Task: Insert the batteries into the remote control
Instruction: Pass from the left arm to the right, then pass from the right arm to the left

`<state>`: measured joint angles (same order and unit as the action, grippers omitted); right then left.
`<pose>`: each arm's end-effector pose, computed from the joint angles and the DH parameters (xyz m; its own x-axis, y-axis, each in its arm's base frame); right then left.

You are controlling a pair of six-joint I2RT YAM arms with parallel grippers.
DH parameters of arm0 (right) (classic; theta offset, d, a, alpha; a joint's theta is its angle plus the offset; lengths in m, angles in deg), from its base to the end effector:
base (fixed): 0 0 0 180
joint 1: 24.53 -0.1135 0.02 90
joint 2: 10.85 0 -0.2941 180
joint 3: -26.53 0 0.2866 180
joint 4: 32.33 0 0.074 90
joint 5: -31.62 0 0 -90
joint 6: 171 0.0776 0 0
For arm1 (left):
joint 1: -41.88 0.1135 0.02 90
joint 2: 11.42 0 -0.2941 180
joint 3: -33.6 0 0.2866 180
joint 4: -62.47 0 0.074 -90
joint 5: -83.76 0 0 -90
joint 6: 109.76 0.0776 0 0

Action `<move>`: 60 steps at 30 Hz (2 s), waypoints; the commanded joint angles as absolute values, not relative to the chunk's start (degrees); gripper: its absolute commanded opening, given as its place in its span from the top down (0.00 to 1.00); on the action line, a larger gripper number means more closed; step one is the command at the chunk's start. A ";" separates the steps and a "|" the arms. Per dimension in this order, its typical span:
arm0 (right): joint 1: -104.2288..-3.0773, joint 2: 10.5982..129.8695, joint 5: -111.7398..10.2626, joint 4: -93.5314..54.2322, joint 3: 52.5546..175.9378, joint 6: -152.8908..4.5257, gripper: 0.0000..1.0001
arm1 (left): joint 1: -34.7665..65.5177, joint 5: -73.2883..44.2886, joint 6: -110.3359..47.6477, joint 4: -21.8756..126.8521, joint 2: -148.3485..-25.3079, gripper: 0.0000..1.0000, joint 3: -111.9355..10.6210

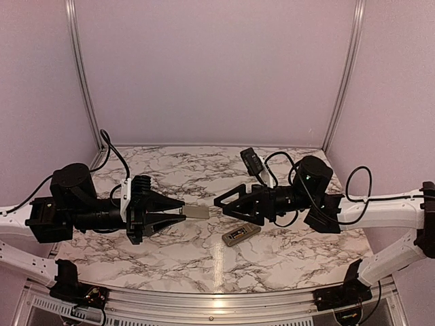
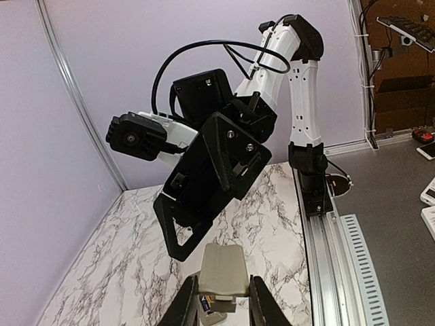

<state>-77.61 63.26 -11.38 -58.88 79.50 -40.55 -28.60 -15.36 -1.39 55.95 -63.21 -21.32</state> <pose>0.1547 0.3004 0.3050 -0.5944 -0.0545 -0.8023 -0.7845 -0.1801 0.5934 0.0802 -0.2629 0.3513 0.2912 0.1099 -0.9503 0.9396 0.1540 0.3057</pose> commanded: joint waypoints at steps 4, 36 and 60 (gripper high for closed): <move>-77.97 68.26 -5.62 -73.60 81.74 -25.79 0.29 | -28.53 -14.50 0.15 58.29 -62.16 0.90 -20.38; -80.94 74.52 -4.77 -74.05 87.78 -21.96 1.00 | -28.61 -9.65 3.67 51.70 -63.07 0.75 -22.41; -79.55 74.31 -6.13 -63.56 88.36 -24.20 1.00 | -30.29 -4.89 9.37 43.98 -67.47 0.59 -26.74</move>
<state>-80.10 75.00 -6.00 -64.54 85.75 -23.87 -29.89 -5.66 8.40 46.33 -66.51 -25.08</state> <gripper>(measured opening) 0.009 0.421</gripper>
